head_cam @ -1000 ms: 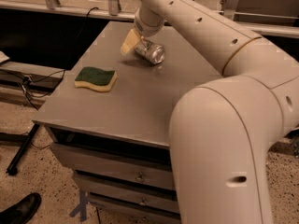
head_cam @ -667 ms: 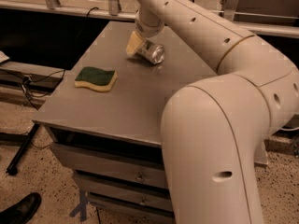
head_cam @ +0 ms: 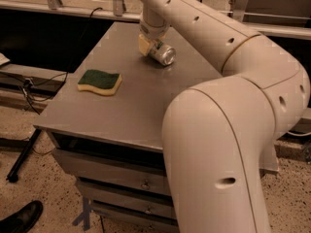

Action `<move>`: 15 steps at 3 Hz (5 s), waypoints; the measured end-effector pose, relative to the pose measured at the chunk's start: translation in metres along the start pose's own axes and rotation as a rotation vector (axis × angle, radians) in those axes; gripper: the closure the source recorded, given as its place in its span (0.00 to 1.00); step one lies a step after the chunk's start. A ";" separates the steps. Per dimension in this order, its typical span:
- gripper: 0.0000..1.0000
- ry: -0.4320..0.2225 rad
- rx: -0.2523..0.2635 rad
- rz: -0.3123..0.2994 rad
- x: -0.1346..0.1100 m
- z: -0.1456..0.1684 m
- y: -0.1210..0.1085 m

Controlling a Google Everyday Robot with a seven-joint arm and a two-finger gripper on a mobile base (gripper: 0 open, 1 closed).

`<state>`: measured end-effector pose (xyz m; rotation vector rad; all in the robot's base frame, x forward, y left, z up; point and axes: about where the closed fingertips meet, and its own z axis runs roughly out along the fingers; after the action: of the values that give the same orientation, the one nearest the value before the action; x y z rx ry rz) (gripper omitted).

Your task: Place 7up can upright

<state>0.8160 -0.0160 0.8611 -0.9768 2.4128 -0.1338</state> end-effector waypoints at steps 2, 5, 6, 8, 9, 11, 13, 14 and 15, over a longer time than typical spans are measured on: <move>1.00 -0.285 -0.167 -0.068 -0.016 -0.070 0.025; 1.00 -0.639 -0.321 0.006 -0.043 -0.133 0.065; 1.00 -0.724 -0.298 0.023 -0.054 -0.133 0.075; 1.00 -0.891 -0.208 0.143 -0.094 -0.107 0.070; 1.00 -0.931 -0.194 0.203 -0.100 -0.086 0.070; 1.00 -1.005 -0.193 0.263 -0.084 -0.053 0.063; 0.81 -1.042 -0.184 0.228 -0.049 -0.050 0.048; 0.59 -1.040 -0.176 0.224 -0.034 -0.054 0.044; 0.36 -1.040 -0.176 0.224 -0.034 -0.054 0.044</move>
Offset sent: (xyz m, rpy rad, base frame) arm -0.0886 0.0312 0.1301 0.5635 -0.2270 0.3915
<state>0.7815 0.0338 0.9092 -0.5955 1.5438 0.5450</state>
